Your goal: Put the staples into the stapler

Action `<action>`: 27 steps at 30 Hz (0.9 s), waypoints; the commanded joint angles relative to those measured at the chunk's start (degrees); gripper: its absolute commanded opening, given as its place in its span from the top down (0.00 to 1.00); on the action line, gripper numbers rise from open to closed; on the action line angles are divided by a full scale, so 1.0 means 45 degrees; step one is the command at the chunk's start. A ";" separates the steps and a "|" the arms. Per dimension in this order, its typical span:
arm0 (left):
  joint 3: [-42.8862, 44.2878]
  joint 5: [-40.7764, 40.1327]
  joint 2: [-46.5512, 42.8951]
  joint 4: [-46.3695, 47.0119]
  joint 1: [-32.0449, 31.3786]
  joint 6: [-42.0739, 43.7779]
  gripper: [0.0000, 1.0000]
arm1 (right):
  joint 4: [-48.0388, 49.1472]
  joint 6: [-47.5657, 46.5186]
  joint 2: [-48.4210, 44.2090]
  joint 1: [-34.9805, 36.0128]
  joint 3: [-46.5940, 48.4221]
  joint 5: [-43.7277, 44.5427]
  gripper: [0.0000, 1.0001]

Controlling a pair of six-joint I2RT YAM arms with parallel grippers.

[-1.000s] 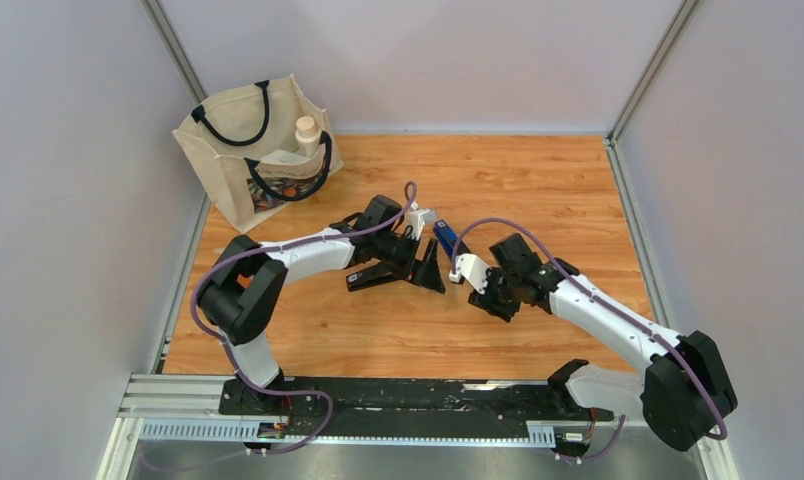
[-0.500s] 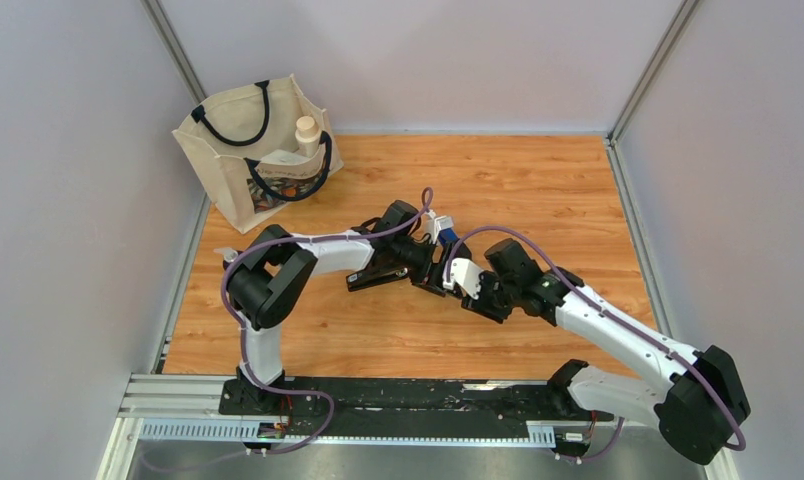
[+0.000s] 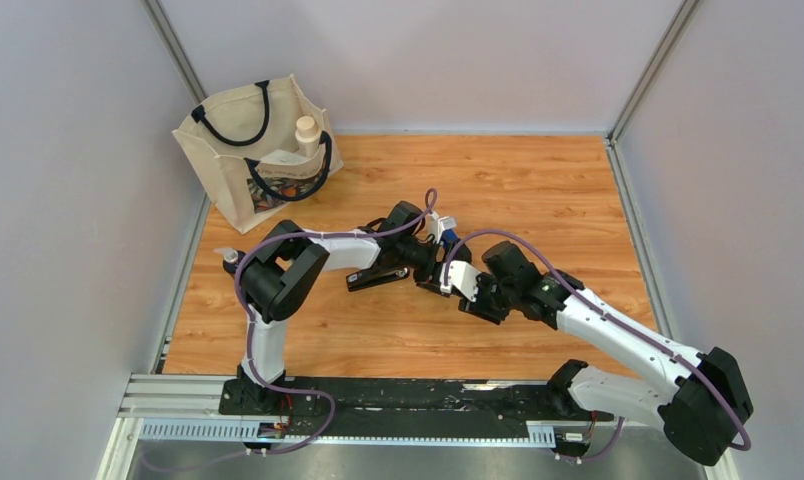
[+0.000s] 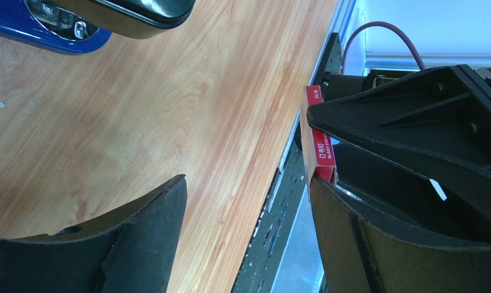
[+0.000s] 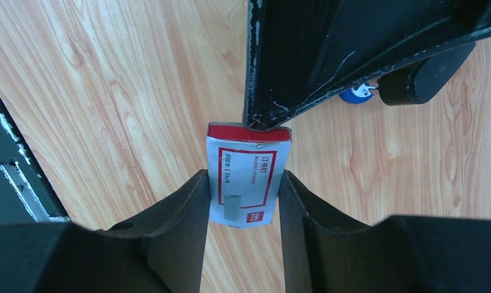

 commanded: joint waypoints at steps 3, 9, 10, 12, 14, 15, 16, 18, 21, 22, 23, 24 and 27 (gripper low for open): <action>0.0294 0.0366 -0.0059 0.0910 -0.0184 -0.0344 0.19 | 0.0646 0.0233 -0.0107 0.0236 0.0040 0.0230 0.56; 0.0392 0.0269 -0.0001 0.0540 -0.0457 -0.0052 0.20 | 0.0686 0.0233 -0.0127 0.0334 0.0040 0.0347 0.56; 0.0411 0.0249 0.0019 0.0461 -0.0477 0.0007 0.20 | 0.0705 0.0233 -0.0146 0.0315 0.0021 0.0367 0.56; 0.0450 0.0191 0.0077 0.0305 -0.0516 0.0124 0.20 | 0.0744 0.0233 -0.0185 0.0315 0.0001 0.0386 0.56; 0.0451 0.0112 0.0136 0.0207 -0.0536 0.0183 0.20 | 0.0764 0.0233 -0.0185 0.0315 0.0001 0.0386 0.56; 0.0470 0.0093 0.0155 0.0168 -0.0555 0.0183 0.21 | 0.0783 0.0233 -0.0205 0.0315 -0.0018 0.0406 0.56; 0.0489 0.0092 0.0175 0.0168 -0.0555 0.0183 0.21 | 0.0803 0.0233 -0.0186 0.0315 -0.0019 0.0387 0.57; 0.0490 0.0093 0.0175 0.0167 -0.0594 0.0183 0.21 | 0.0822 0.0233 -0.0166 0.0334 -0.0019 0.0406 0.57; 0.0548 0.0151 0.0175 0.0148 -0.0672 0.0164 0.21 | 0.0881 0.0233 -0.0088 0.0393 -0.0019 0.0523 0.57; 0.0548 0.0151 0.0195 0.0167 -0.0711 0.0164 0.21 | 0.0881 0.0252 -0.0068 0.0432 -0.0019 0.0581 0.57; 0.0548 0.0151 0.0214 0.0168 -0.0750 0.0164 0.21 | 0.0939 0.0272 -0.0049 0.0451 0.0001 0.0582 0.57; 0.0529 0.0132 0.0253 0.0206 -0.0789 0.0125 0.21 | 0.0959 0.0311 -0.0029 0.0471 0.0001 0.0621 0.57; 0.0509 0.0171 0.0351 0.0285 -0.0887 0.0047 0.21 | 0.0998 0.0369 0.0049 0.0490 0.0020 0.0680 0.58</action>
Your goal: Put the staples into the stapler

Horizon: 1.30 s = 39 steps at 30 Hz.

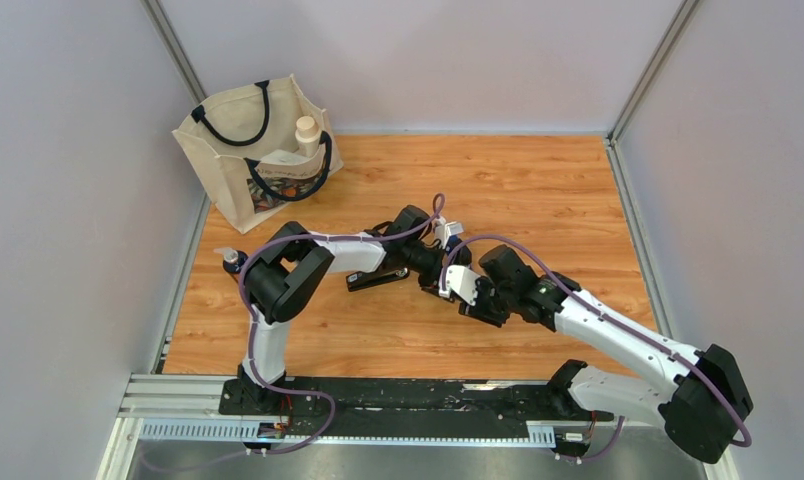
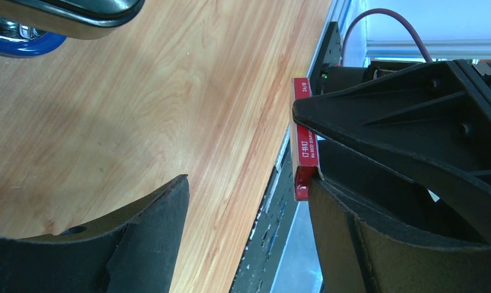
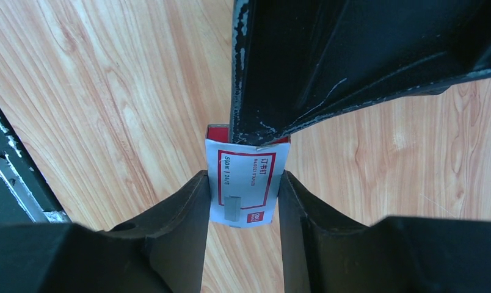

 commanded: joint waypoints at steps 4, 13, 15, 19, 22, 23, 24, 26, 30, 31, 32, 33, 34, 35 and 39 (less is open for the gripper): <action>0.0378 0.0122 0.0312 0.0266 -0.0509 -0.0036 0.21 | 0.1178 0.0394 0.0049 0.0156 0.0215 0.0116 0.58; 0.0398 0.0200 0.0449 0.0500 -0.0606 -0.0270 0.22 | 0.1275 0.0570 0.0283 0.0292 0.0312 0.0135 0.57; 0.0398 0.0239 0.0469 0.0559 -0.0645 -0.0290 0.22 | 0.1354 0.0609 0.0381 0.0331 0.0351 0.0233 0.56; 0.0398 0.0239 0.0488 0.0578 -0.0724 -0.0310 0.23 | 0.1451 0.0746 0.0595 0.0370 0.0410 0.0409 0.56; 0.0378 0.0200 0.0527 0.0559 -0.0763 -0.0290 0.23 | 0.1568 0.0843 0.0616 0.0370 0.0449 0.0565 0.55; 0.0397 0.0200 0.0547 0.0578 -0.0763 -0.0271 0.23 | 0.1569 0.0863 0.0577 0.0370 0.0469 0.0566 0.55; 0.0378 0.0181 0.0586 0.0540 -0.0763 -0.0251 0.24 | 0.1569 0.0882 0.0557 0.0370 0.0469 0.0604 0.55; 0.0378 0.0181 0.0586 0.0462 -0.0763 -0.0174 0.24 | 0.1627 0.0902 0.0499 0.0370 0.0450 0.0663 0.55; 0.0417 0.0044 0.0469 0.0091 -0.0743 0.0197 0.25 | 0.1647 0.0844 0.0342 0.0370 0.0313 0.0741 0.55; 0.0456 0.0024 0.0450 -0.0045 -0.0743 0.0314 0.25 | 0.1647 0.0805 0.0303 0.0370 0.0274 0.0741 0.55; 0.0533 -0.0014 0.0411 -0.0240 -0.0724 0.0431 0.25 | 0.1628 0.0785 0.0264 0.0370 0.0235 0.0780 0.55; 0.0534 -0.0034 0.0352 -0.0339 -0.0724 0.0529 0.25 | 0.1647 0.0766 0.0225 0.0370 0.0177 0.0800 0.55; 0.0554 -0.0034 0.0313 -0.0398 -0.0704 0.0569 0.25 | 0.1666 0.0727 0.0148 0.0370 0.0137 0.0819 0.55; 0.0554 -0.0034 0.0255 -0.0437 -0.0666 0.0608 0.25 | 0.1647 0.0707 0.0089 0.0370 0.0079 0.0839 0.55; 0.0515 -0.0112 0.0059 -0.0554 -0.0334 0.0725 0.25 | 0.1647 0.0590 -0.0087 0.0351 -0.0097 0.0897 0.56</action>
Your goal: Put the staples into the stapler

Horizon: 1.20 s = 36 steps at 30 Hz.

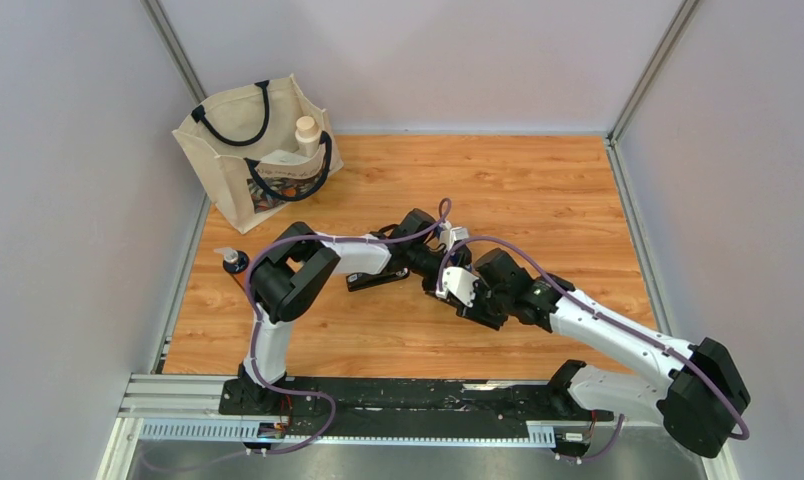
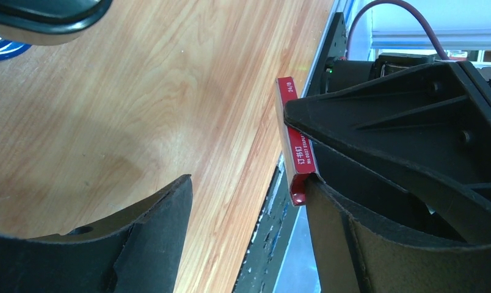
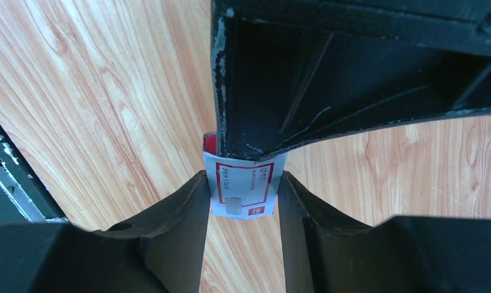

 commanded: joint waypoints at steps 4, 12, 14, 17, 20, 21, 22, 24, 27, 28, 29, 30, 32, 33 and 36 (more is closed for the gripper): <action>0.0160 0.0024 -0.0544 -0.0428 0.0392 0.0575 0.27 | 0.1569 -0.0125 -0.0471 0.0035 -0.0040 0.0393 0.56; 0.0003 0.0219 -0.0759 -0.0213 0.0490 0.0458 0.29 | 0.1725 -0.0144 -0.0296 0.0016 -0.0098 0.0646 0.56; -0.0035 0.0355 -0.0856 -0.0020 0.0490 0.0341 0.29 | 0.1726 -0.0164 -0.0159 0.0016 -0.0156 0.0725 0.56; -0.0327 0.0707 -0.1090 0.0780 0.0510 -0.0146 0.29 | 0.1726 -0.0164 -0.0081 -0.0004 -0.0137 0.0764 0.56; -0.0582 0.1000 -0.1286 0.1523 0.0529 -0.0557 0.32 | 0.1784 -0.0164 -0.0139 -0.0043 -0.0137 0.0764 0.56; -0.0660 0.1078 -0.1345 0.1815 0.0568 -0.0713 0.33 | 0.1765 -0.0164 -0.0139 -0.0082 -0.0157 0.0764 0.56; -0.0719 0.1156 -0.1365 0.2108 0.0607 -0.0908 0.34 | 0.1784 -0.0164 -0.0158 -0.0121 -0.0176 0.0745 0.56; -0.0797 0.1215 -0.1443 0.2364 0.0704 -0.1085 0.34 | 0.1784 -0.0183 -0.0178 -0.0160 -0.0196 0.0725 0.56; -0.0817 0.1215 -0.1501 0.2384 0.0685 -0.1066 0.35 | 0.1765 -0.0183 -0.0217 -0.0218 -0.0196 0.0725 0.56; -0.0836 0.1215 -0.1502 0.2404 0.0705 -0.1085 0.34 | 0.1784 -0.0164 -0.0237 -0.0219 -0.0177 0.0706 0.56; -0.0836 0.1235 -0.1482 0.2404 0.0686 -0.1066 0.34 | 0.1784 -0.0164 -0.0256 -0.0238 -0.0176 0.0706 0.56; -0.0856 0.1177 -0.1482 0.2326 0.0685 -0.0989 0.35 | 0.1765 -0.0164 -0.0256 -0.0258 -0.0176 0.0706 0.56; -0.0759 0.1001 -0.1424 0.2015 0.0685 -0.0774 0.39 | 0.1784 -0.0144 -0.0295 -0.0258 -0.0176 0.0667 0.56; -0.0720 0.1001 -0.1365 0.1917 0.0685 -0.0734 0.40 | 0.1765 -0.0144 -0.0315 -0.0258 -0.0176 0.0628 0.56; -0.0622 0.0806 -0.1267 0.1546 0.0685 -0.0442 0.42 | 0.1745 -0.0163 -0.0393 -0.0258 -0.0176 0.0550 0.56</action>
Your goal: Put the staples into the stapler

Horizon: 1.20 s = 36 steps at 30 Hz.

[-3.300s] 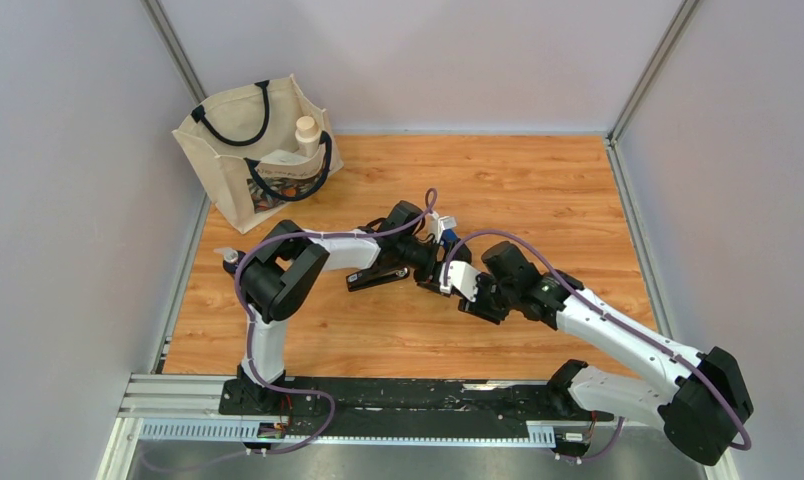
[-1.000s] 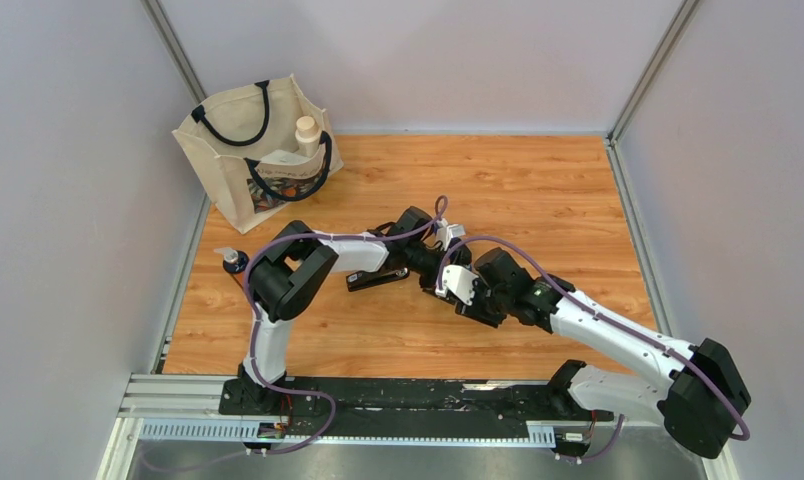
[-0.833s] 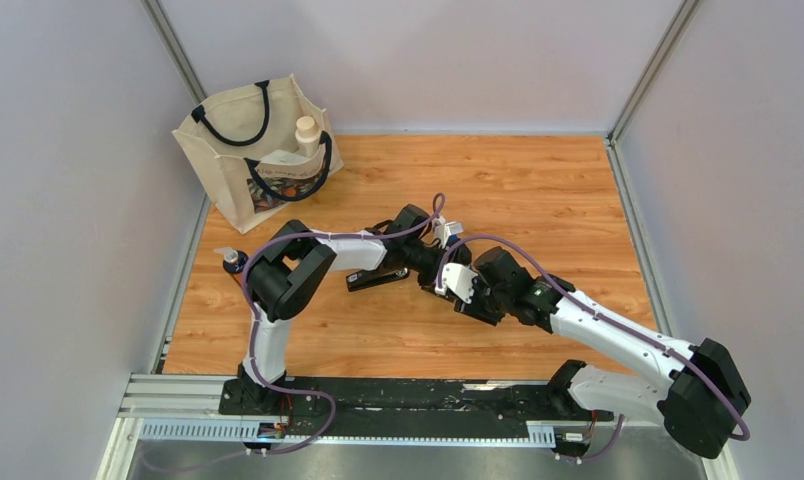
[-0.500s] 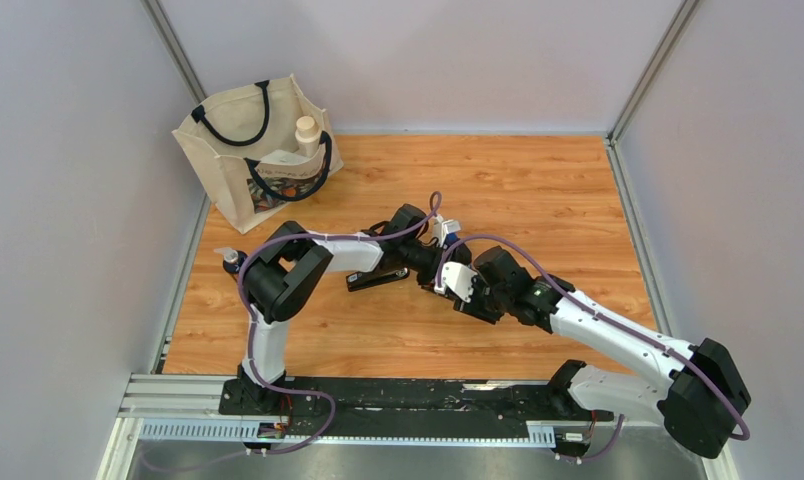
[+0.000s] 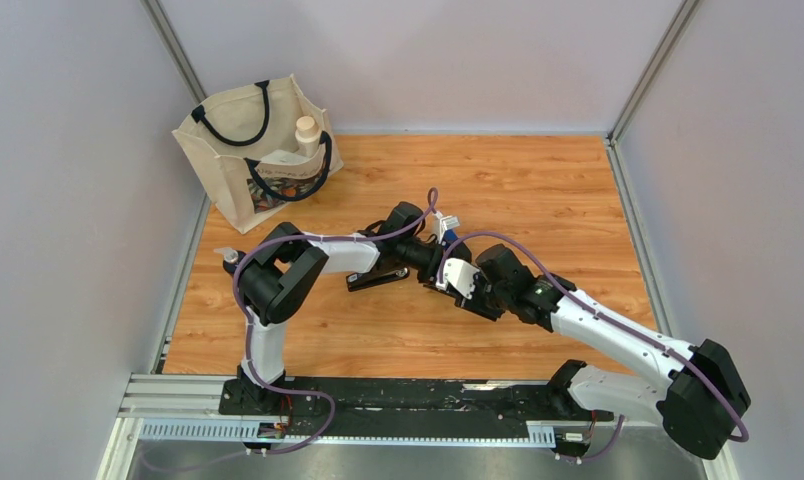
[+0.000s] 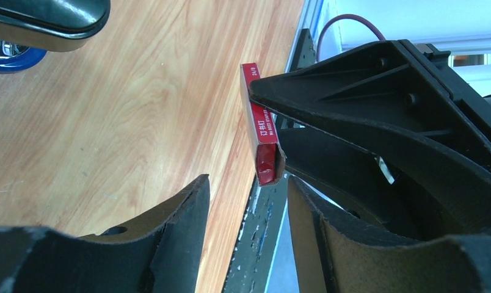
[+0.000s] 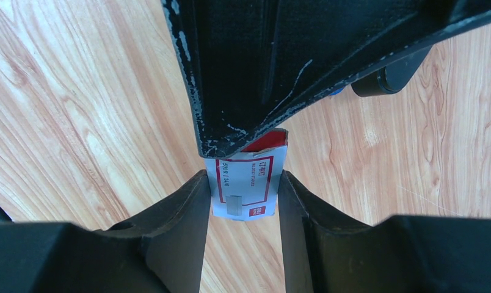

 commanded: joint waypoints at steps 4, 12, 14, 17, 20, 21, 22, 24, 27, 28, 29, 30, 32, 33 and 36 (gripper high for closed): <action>0.0394 -0.0284 -0.0461 -0.0814 -0.0004 0.0936 0.42 | 0.0482 -0.0139 -0.0310 -0.0049 -0.0045 -0.0111 0.56; 0.0492 -0.0597 -0.0363 -0.1088 0.0035 0.1093 0.43 | 0.0248 -0.0198 -0.0311 -0.0068 0.0033 -0.0482 0.56; 0.0570 -0.0636 -0.0324 -0.1107 0.0035 0.1073 0.43 | 0.0228 -0.0159 -0.0272 -0.0049 0.0091 -0.0541 0.56; 0.0687 -0.0773 -0.0285 -0.1302 0.0035 0.1229 0.43 | 0.0111 -0.0159 -0.0252 -0.0030 0.0111 -0.0716 0.56; 0.0727 -0.0812 -0.0266 -0.1381 0.0035 0.1288 0.44 | 0.0072 -0.0198 -0.0213 -0.0030 0.0111 -0.0815 0.56; 0.0746 -0.0831 -0.0266 -0.1362 0.0035 0.1288 0.44 | 0.0033 -0.0237 -0.0194 -0.0029 0.0130 -0.0853 0.56; 0.0785 -0.0832 -0.0266 -0.1381 0.0035 0.1288 0.45 | -0.0006 -0.0218 -0.0155 -0.0029 0.0150 -0.0873 0.56; 0.0824 -0.0870 -0.0266 -0.1517 0.0035 0.1385 0.50 | -0.0084 -0.0198 -0.0135 -0.0030 0.0208 -0.0913 0.57; 0.0824 -0.1007 -0.0266 -0.1771 0.0035 0.1619 0.56 | -0.0045 -0.0179 -0.0212 -0.0029 0.0189 -0.0932 0.57; 0.0824 -0.1065 -0.0266 -0.1868 0.0035 0.1717 0.58 | -0.0045 -0.0179 -0.0213 -0.0029 0.0189 -0.0932 0.57; 0.0843 -0.1163 -0.0266 -0.1966 0.0035 0.1795 0.59 | -0.0045 -0.0179 -0.0213 -0.0029 0.0189 -0.0932 0.57; 0.0844 -0.1222 -0.0266 -0.2044 0.0035 0.1854 0.60 | -0.0045 -0.0179 -0.0232 -0.0029 0.0189 -0.0913 0.57; 0.0844 -0.1281 -0.0227 -0.2104 0.0035 0.1855 0.60 | -0.0065 -0.0179 -0.0213 -0.0029 0.0209 -0.0932 0.57; 0.0882 -0.1281 -0.0226 -0.2104 0.0035 0.1835 0.59 | -0.0045 -0.0198 -0.0194 -0.0029 0.0209 -0.0932 0.57; 0.0902 -0.1261 -0.0207 -0.2084 -0.0024 0.1757 0.58 | -0.0065 -0.0159 -0.0115 -0.0029 0.0248 -0.0951 0.57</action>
